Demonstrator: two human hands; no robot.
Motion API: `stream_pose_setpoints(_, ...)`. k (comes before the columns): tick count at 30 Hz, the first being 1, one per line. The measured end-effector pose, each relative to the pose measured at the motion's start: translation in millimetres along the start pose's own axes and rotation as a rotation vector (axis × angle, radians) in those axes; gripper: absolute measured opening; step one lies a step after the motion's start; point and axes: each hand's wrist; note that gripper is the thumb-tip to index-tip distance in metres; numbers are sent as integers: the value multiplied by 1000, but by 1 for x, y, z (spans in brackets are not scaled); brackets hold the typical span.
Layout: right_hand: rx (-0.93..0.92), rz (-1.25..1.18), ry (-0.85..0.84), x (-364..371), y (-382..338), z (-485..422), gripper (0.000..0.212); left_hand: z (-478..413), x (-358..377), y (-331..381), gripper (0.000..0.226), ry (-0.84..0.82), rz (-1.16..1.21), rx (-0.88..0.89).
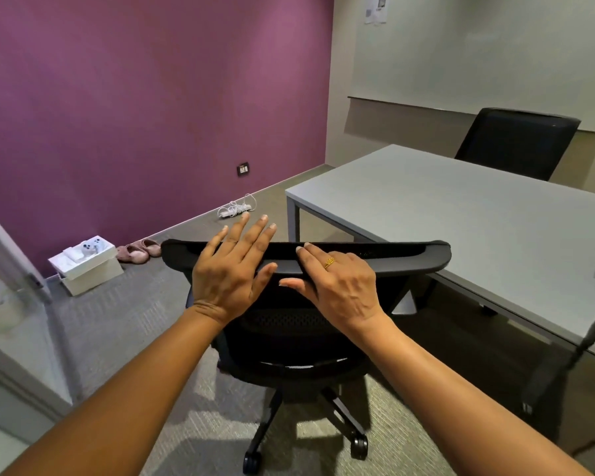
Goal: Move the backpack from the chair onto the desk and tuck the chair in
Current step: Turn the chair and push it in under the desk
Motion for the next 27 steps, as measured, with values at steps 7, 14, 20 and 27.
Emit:
stream_pose_setpoints(7, 181, -66, -92, 23, -38, -44, 50, -18, 22, -61, 54, 2, 121, 41)
stream_pose_setpoints(14, 395, -183, -201, 36, -50, -84, 45, -36, 37, -95, 51, -13, 202, 60)
stream_pose_setpoints(20, 488, -152, -375, 49, -53, -94, 56, -51, 48, -102, 53, -23, 229, 124)
stream_pose_setpoints(27, 559, -40, -421, 61, -66, -113, 56, -68, 66, -124, 51, -8, 310, 231)
Point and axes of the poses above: each hand's wrist, its own z-axis away from the middle knuckle, its own x-axis out of the palm, y = z × x, and after that the axes turned 15 degrees about -x, right-handed
